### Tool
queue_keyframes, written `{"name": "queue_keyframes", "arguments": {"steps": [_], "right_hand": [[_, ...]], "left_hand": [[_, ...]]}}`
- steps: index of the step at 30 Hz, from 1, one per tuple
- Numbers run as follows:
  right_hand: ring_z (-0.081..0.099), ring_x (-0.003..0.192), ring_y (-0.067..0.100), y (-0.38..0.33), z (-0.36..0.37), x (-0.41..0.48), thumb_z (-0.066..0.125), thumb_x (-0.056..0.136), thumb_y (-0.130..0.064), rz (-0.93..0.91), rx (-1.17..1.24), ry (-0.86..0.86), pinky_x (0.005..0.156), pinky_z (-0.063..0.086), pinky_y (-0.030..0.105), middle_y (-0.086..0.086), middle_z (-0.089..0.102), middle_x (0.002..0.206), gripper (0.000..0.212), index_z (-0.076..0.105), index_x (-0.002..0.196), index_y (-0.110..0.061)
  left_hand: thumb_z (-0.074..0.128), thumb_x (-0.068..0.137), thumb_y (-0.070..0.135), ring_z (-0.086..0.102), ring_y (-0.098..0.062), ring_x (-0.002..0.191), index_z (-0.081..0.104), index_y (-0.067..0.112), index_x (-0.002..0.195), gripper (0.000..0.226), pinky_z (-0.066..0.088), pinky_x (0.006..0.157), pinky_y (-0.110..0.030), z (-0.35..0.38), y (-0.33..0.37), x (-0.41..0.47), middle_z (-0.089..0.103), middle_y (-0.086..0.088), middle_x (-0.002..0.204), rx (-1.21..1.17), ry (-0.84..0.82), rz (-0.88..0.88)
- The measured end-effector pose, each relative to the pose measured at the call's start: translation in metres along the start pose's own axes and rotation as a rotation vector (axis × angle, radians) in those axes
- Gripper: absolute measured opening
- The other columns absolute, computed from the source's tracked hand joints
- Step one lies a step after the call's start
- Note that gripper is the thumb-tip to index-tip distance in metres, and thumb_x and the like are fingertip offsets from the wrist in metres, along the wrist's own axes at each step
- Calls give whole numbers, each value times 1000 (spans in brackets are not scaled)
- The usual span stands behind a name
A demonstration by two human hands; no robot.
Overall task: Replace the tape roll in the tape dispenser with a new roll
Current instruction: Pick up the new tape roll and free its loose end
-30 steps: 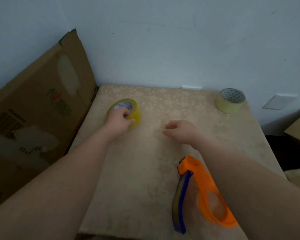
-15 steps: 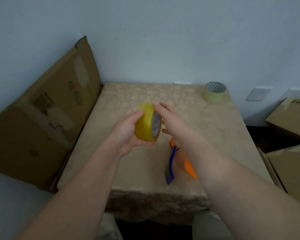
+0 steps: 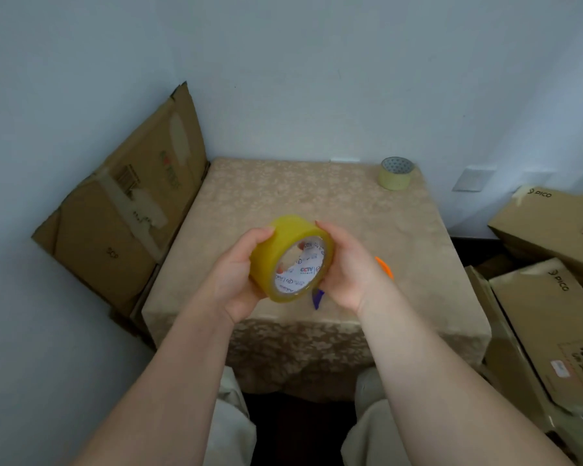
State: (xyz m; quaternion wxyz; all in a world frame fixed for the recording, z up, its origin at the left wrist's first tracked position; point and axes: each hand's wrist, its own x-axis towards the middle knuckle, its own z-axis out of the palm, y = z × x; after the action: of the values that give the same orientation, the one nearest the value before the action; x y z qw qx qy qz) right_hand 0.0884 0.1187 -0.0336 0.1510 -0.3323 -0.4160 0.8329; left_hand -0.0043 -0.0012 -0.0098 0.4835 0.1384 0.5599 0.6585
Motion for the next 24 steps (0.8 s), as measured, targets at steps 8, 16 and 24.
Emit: {"name": "queue_keyframes", "arguments": {"steps": [8,16,24], "right_hand": [[62,73,22,8,8,-30,65,84,-23,-90,25,21,79,50,37,8,65,80,12,65,87,-11],[65,49,6,0,10,-49,57,91,-13,-166,14,-110,49,53,20,-6,67,54,15,59,76,-14],[65,65,10,5,9,-60,54,93,-19,-112,98,-196,66,48,25,-4,70,63,41,75,57,-19]], "left_hand": [[62,86,35,55,-14,74,65,18,88,17,45,69,-28,3,-7,-20,62,4,73,148,105,131],[74,61,40,65,-5,92,62,34,107,49,49,76,-18,1,-8,-38,67,9,101,299,53,336],[80,48,63,54,-30,122,59,22,125,90,42,106,-48,-2,-20,-40,57,-10,133,-165,128,30]]}}
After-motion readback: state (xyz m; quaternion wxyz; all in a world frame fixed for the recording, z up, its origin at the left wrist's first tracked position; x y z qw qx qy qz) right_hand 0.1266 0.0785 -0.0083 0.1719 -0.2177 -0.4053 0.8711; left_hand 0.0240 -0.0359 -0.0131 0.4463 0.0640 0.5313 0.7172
